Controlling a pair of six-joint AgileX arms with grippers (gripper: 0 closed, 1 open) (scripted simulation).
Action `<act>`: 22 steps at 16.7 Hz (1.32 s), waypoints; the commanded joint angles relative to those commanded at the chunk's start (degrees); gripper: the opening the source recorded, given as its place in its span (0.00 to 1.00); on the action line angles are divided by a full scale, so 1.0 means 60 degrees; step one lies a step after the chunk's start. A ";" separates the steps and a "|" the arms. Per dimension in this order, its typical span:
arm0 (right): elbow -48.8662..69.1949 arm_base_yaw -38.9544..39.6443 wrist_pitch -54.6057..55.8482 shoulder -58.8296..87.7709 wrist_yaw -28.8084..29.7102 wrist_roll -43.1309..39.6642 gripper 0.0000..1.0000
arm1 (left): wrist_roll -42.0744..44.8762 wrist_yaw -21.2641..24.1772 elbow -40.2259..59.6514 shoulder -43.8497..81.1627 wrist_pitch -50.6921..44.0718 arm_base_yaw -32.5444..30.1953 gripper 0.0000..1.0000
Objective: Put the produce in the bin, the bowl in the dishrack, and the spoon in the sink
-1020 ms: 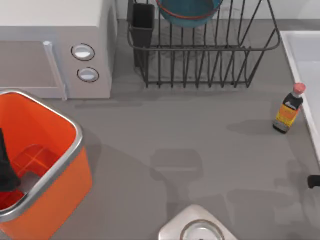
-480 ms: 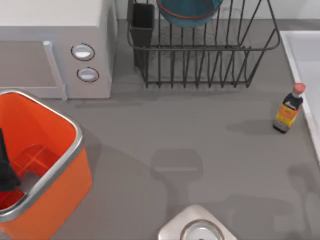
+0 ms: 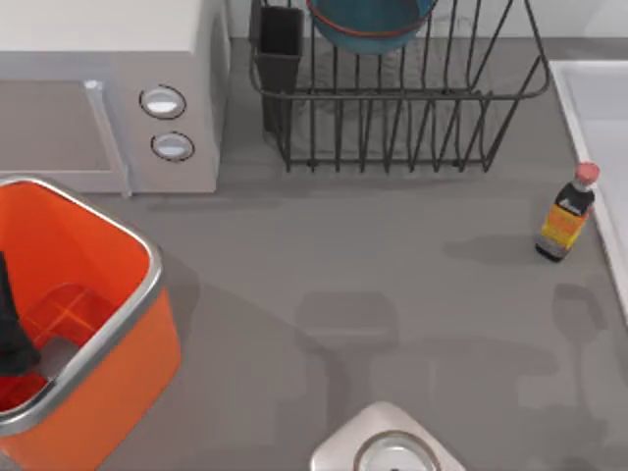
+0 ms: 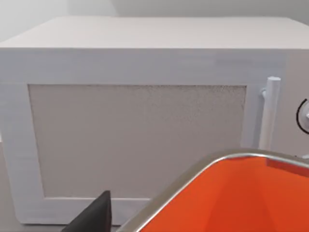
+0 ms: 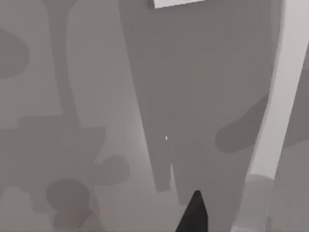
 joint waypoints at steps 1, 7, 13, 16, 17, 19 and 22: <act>0.0684 -0.0102 -0.0210 0.0555 0.0003 -0.0039 0.00 | 0.0000 0.0000 0.0000 0.0000 0.0000 0.0000 1.00; 0.6633 -0.0728 -0.1637 0.4766 -0.0043 -0.0474 0.00 | 0.0000 0.0000 0.0000 0.0000 0.0000 0.0000 1.00; 1.2347 -0.1131 -0.2871 0.8515 -0.0093 -0.1171 0.00 | 0.0000 0.0000 0.0000 0.0000 0.0000 0.0000 1.00; 1.4126 -0.1314 -0.3375 1.0147 -0.0063 -0.1416 0.00 | 0.0000 0.0000 0.0000 0.0000 0.0000 0.0000 1.00; 1.4528 -0.1373 -0.3552 1.0573 -0.0044 -0.1469 0.00 | 0.0000 0.0000 0.0000 0.0000 0.0000 0.0000 1.00; 1.5042 -0.1462 -0.3828 1.1128 -0.0010 -0.1529 0.00 | 0.0000 0.0000 0.0000 0.0000 0.0000 0.0000 1.00; 1.5185 -0.1492 -0.3927 1.1290 0.0005 -0.1544 0.00 | 0.0000 0.0000 0.0000 0.0000 0.0000 0.0000 1.00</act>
